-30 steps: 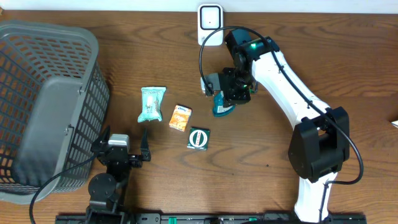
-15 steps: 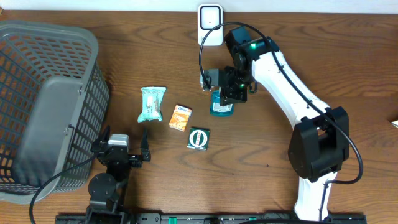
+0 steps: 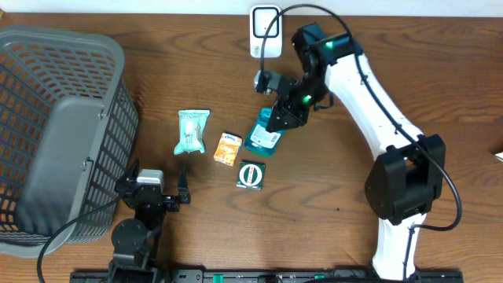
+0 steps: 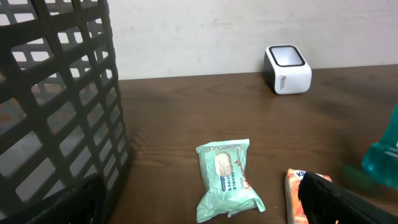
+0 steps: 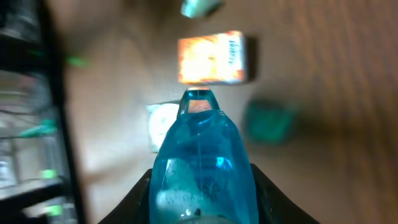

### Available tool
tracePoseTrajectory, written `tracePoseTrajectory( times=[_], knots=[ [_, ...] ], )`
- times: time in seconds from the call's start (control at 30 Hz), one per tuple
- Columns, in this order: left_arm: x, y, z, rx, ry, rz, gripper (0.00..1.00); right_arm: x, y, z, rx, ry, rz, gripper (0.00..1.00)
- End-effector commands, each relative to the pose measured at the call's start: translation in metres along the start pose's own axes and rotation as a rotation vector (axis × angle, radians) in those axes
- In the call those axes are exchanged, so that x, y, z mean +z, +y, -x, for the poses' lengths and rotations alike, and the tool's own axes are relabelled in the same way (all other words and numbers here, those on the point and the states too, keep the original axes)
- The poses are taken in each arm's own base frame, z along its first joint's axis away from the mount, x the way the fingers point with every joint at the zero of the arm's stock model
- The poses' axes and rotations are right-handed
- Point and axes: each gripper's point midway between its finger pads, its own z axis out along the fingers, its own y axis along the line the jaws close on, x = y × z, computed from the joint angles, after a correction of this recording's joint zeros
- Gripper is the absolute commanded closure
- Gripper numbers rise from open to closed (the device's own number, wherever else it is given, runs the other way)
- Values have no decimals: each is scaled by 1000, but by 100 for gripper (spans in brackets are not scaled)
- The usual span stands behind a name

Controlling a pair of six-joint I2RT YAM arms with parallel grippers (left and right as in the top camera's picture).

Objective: Scan the item barcode
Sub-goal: 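Carry the Listerine bottle with the right gripper to the scanner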

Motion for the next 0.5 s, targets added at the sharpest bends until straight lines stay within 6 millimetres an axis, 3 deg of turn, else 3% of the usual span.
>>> tracePoseTrajectory(
  times=[0.0,0.2,0.47],
  knots=[
    [1,2,-18,-2,55,14,2,-18,32,28,25,-153,142,79],
    [1,2,-18,-2,55,15,3,-26,54,25,56,-161,223,78],
    [1,2,-18,-2,55,15,2,-26,56,22,62,-150,226,78]
  ],
)
